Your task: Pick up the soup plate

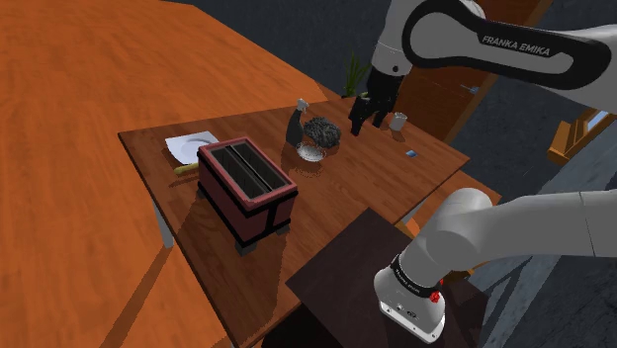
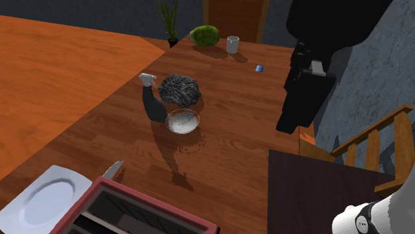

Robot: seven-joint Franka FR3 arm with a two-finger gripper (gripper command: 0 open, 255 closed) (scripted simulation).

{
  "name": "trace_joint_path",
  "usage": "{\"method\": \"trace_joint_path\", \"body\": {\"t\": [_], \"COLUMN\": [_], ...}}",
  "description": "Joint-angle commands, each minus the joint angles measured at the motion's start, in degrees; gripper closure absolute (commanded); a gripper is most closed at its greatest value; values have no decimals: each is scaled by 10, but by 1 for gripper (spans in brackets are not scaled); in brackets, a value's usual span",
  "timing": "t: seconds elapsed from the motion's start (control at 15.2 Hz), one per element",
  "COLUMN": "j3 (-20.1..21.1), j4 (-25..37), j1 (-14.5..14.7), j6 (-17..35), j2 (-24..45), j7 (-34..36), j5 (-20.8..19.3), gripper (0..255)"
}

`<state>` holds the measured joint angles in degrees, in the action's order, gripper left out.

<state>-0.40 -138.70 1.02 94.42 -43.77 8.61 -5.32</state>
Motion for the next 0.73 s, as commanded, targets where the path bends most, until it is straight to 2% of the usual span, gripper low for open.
{"method": "trace_joint_path", "body": {"t": [0.0, 0.66], "j3": [0, -76], "j4": [0, -21], "j1": [0, -11], "j6": [0, 180], "j2": [0, 154], "j7": [0, -101], "j5": [0, -43], "gripper": [0, 0]}}
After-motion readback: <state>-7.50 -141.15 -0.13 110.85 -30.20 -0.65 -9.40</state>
